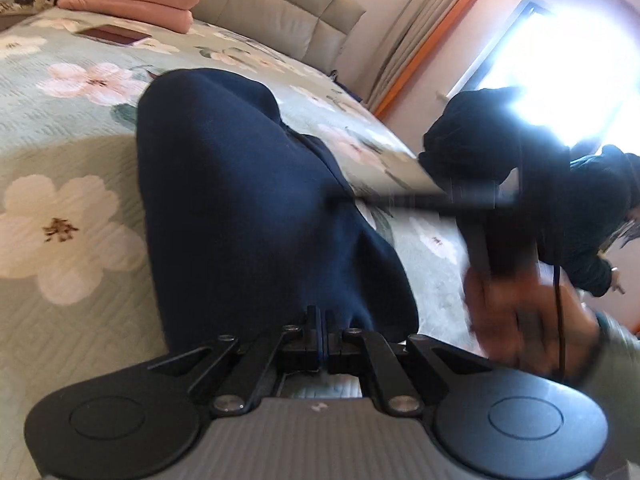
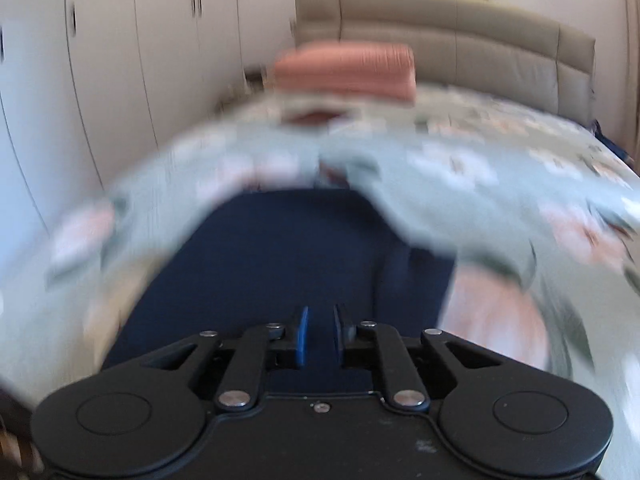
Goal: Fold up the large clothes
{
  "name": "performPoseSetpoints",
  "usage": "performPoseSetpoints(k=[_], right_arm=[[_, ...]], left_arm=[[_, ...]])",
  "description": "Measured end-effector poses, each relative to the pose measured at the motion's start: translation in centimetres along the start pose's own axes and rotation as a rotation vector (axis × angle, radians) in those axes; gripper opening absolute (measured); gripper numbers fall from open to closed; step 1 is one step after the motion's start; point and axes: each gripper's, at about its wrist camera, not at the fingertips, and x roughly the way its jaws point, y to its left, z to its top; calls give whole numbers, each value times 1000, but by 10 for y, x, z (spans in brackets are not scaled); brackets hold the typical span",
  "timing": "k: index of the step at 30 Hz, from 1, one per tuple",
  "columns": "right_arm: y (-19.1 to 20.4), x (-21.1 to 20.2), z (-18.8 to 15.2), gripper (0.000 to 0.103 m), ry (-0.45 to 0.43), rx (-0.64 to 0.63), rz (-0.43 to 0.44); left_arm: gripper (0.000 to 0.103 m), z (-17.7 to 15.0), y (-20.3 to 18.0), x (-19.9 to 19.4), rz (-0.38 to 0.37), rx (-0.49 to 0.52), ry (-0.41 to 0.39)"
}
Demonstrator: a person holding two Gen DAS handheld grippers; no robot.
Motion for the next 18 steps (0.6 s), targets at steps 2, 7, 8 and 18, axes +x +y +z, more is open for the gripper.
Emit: performPoseSetpoints(k=[2, 7, 8, 18], right_arm=[[0, -6, -33, 13, 78, 34, -43], [-1, -55, -76, 13, 136, 118, -71], [0, -69, -76, 13, 134, 124, -82], [46, -220, -28, 79, -170, 137, -81]], left_arm=[[4, -4, -9, -12, 29, 9, 0], [9, -15, -50, -56, 50, 126, -65], [10, -16, -58, -66, 47, 128, -82], [85, -1, -155, -172, 264, 144, -293]])
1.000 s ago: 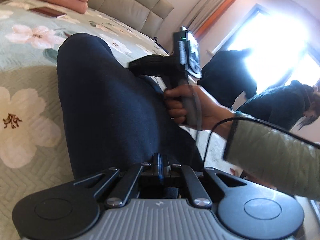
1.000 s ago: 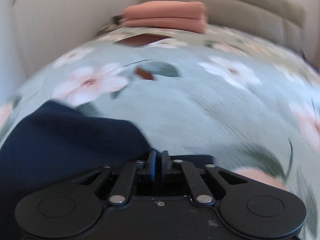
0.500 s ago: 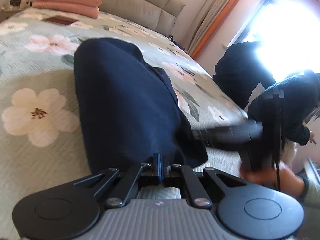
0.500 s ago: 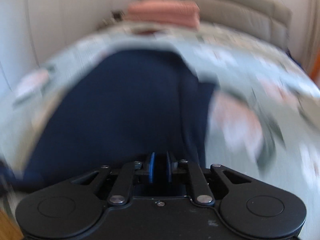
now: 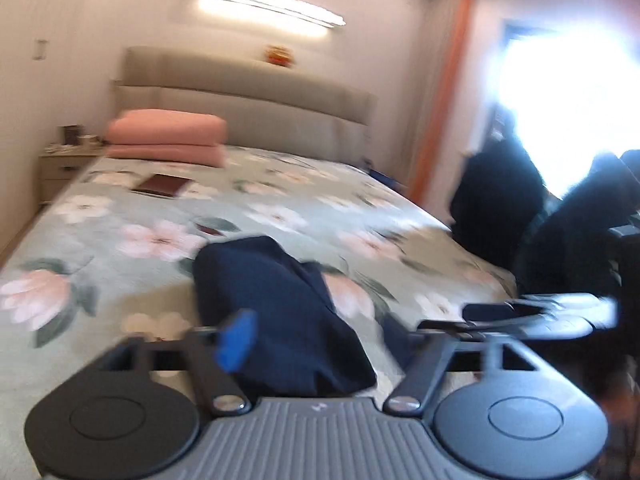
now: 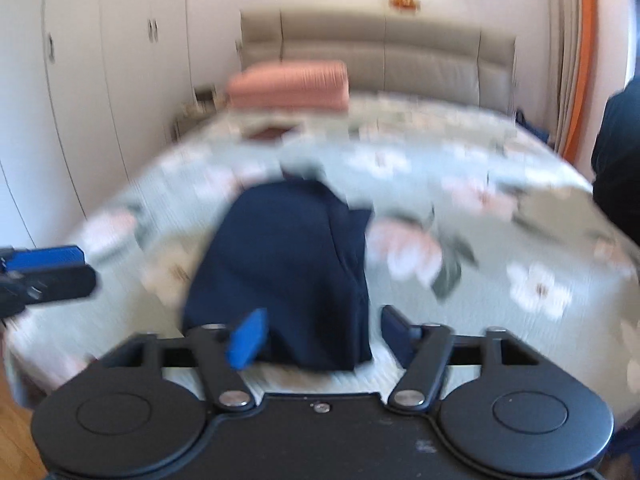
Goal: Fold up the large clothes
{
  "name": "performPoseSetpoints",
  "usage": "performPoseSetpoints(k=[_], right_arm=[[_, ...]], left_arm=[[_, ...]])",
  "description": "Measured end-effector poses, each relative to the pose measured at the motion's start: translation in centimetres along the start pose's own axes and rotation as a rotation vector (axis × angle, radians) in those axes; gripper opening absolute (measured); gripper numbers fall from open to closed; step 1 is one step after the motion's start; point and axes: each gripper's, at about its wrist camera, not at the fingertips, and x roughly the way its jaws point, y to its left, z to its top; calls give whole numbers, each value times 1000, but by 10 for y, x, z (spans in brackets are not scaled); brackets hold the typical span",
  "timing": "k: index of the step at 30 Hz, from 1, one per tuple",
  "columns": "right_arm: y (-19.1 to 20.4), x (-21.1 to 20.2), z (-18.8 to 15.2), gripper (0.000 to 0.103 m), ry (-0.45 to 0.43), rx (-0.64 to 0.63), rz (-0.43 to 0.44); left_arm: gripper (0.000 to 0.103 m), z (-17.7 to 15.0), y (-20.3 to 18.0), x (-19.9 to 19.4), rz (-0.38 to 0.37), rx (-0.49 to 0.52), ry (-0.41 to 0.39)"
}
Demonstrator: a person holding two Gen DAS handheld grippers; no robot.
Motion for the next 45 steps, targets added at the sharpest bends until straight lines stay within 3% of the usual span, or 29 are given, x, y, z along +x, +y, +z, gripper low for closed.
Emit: performPoseSetpoints(k=[2, 4, 7, 10, 12, 16, 22, 25, 35, 40, 45], right_arm=[[15, -19, 9, 83, -24, -20, -12], [31, -29, 13, 98, -18, -48, -46], [46, -34, 13, 100, -23, -63, -106], [55, -33, 8, 101, -25, -61, -122], [52, -30, 5, 101, -2, -26, -122], [42, -26, 4, 101, 43, 38, -110], [35, -23, 1, 101, 53, 75, -113], [35, -20, 1, 101, 67, 85, -107], [50, -2, -13, 101, 140, 117, -47], [57, 6, -19, 101, 161, 110, -52], [59, 12, -21, 101, 181, 115, -50]], left_arm=[[87, 12, 2, -16, -29, -88, 4], [100, 19, 0, -28, 6, -116, -16], [103, 23, -10, -42, 152, -55, -38], [103, 22, -21, -43, 295, 28, -10], [103, 20, -23, -39, 334, 51, 15], [103, 18, -17, -42, 297, 11, 14], [103, 18, -12, -42, 323, -24, 36], [103, 17, -10, -38, 295, -35, 54], [103, 6, -6, -23, 351, -1, 99], [103, -4, 5, -15, 414, -11, 125], [103, -6, -2, -12, 473, 81, 98]])
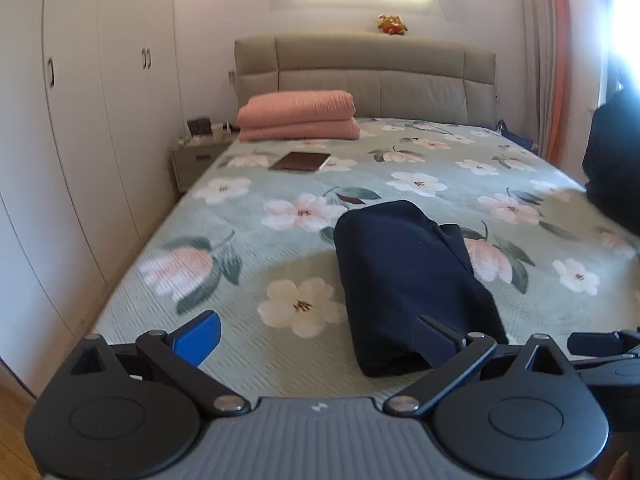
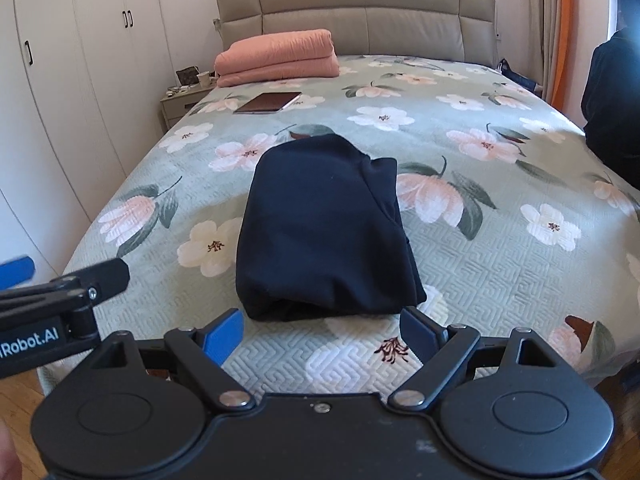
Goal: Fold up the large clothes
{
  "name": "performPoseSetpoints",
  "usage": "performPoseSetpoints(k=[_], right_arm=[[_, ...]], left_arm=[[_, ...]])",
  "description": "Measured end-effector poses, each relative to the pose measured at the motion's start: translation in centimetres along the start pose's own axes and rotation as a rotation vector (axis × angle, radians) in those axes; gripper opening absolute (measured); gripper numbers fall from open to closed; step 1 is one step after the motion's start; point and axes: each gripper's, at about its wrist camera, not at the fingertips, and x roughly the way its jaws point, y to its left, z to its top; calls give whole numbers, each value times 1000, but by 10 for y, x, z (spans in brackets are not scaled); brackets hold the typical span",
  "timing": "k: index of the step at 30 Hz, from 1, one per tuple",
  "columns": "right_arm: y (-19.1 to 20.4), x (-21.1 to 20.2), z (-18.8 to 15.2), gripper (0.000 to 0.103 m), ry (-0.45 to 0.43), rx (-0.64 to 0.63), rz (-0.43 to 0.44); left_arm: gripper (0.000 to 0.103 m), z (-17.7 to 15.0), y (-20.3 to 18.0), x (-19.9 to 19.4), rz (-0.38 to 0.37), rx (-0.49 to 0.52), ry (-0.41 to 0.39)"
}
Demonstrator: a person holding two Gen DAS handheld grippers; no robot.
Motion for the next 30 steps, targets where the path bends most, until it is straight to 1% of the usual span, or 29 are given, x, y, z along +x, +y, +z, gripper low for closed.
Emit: performPoseSetpoints(k=[2, 5, 8, 11, 16, 25, 30], right_arm=[[0, 1, 0, 101, 0, -6, -5], [-2, 1, 0, 101, -4, -8, -14], [-4, 1, 1, 101, -9, -8, -22], [-4, 1, 2, 101, -13, -6, -31], [-4, 1, 3, 101, -14, -14, -33], [-4, -3, 4, 101, -32, -36, -39], [-5, -4, 3, 101, -34, -30, -44]], left_arm=[[103, 1, -1, 2, 0, 2, 11], [103, 4, 3, 8, -6, -21, 48], [103, 4, 6, 9, 19, -35, 26], [103, 5, 6, 10, 53, -19, 21], [103, 4, 7, 10, 43, -12, 25], [103, 6, 6, 4, 74, 10, -23], [103, 6, 6, 1, 64, 21, -34]])
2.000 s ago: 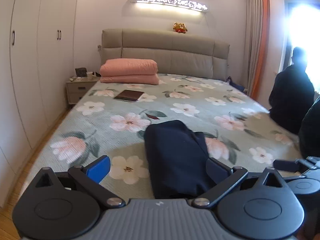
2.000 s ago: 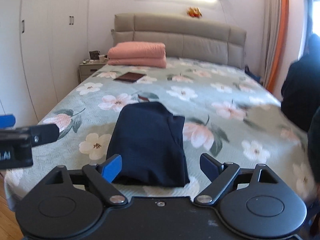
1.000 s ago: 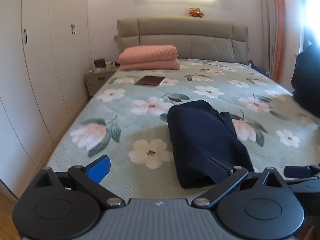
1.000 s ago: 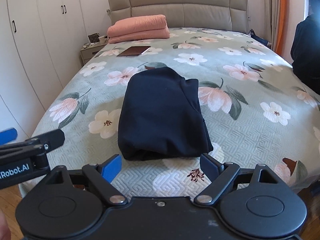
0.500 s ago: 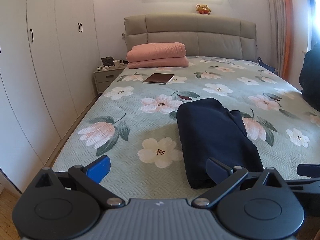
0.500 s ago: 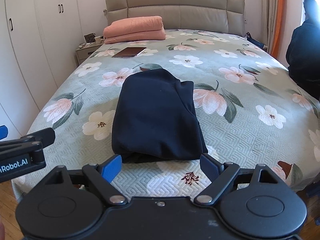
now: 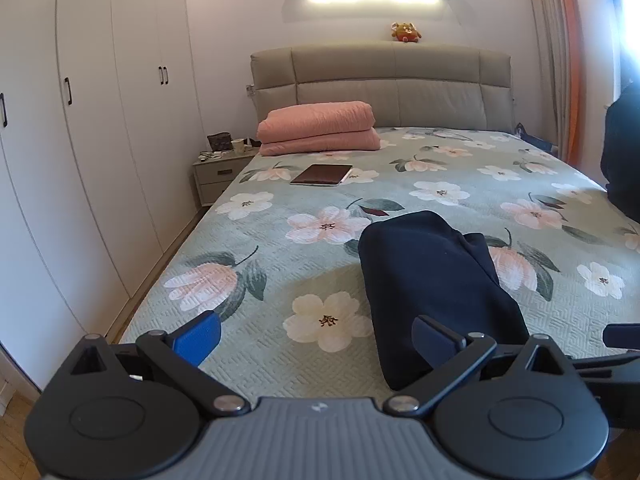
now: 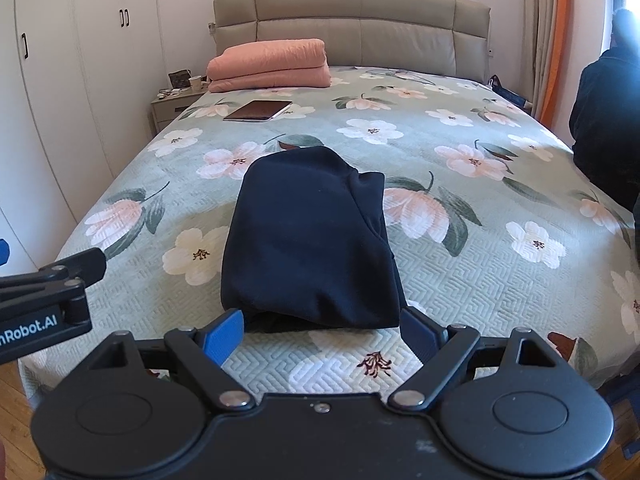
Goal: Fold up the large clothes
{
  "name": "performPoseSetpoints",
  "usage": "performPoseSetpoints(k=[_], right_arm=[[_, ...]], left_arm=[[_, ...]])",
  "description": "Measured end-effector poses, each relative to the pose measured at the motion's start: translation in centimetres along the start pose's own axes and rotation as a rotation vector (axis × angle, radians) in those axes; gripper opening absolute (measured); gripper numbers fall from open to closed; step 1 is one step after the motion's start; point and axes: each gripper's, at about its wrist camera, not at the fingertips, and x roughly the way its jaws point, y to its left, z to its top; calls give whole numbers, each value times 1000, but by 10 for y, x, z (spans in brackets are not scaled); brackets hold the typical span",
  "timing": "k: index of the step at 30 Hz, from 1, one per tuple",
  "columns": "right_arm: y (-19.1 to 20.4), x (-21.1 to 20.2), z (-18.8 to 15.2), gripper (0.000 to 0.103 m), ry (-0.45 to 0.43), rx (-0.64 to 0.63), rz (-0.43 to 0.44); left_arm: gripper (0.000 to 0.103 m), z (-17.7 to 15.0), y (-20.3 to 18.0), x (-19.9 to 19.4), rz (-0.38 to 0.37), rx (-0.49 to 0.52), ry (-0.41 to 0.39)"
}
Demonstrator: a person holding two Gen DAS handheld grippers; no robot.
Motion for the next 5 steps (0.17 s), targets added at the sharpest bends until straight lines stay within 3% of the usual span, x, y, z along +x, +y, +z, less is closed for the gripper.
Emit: performPoseSetpoints(k=[5], right_arm=[[0, 0, 1, 101, -2, -1, 0]], left_arm=[[103, -2, -4, -3, -45, 31, -11]])
